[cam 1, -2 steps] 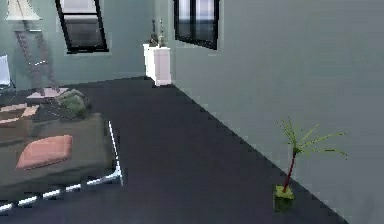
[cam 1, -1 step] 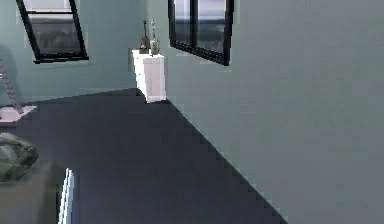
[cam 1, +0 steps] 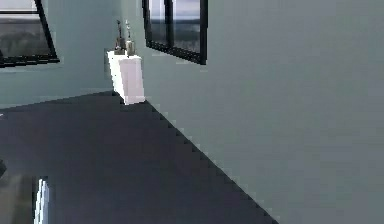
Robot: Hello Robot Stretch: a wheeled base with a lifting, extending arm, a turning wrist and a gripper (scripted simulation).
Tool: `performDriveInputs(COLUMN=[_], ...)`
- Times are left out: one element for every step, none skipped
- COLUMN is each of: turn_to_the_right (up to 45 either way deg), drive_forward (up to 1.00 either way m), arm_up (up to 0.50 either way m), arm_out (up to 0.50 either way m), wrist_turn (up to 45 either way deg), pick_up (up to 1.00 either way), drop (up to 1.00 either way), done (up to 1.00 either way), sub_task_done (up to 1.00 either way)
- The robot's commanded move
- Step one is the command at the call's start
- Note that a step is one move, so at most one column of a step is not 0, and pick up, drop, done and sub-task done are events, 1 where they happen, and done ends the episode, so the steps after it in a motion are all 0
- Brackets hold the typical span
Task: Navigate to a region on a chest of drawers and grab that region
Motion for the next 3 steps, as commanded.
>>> performDriveInputs(turn_to_the_right=[0.0, -30.0, 0.0], drive_forward=[0.3, 0.0, 1.0], arm_up=[0.0, 0.0, 0.0], arm_out=[0.0, 0.0, 0.0], wrist_turn=[0.0, 0.0, 0.0], pick_up=[0.0, 0.0, 0.0], drop=[0.0, 0.0, 0.0], done=[0.0, 0.0, 0.0], sub_task_done=[0.0, 0.0, 0.0])
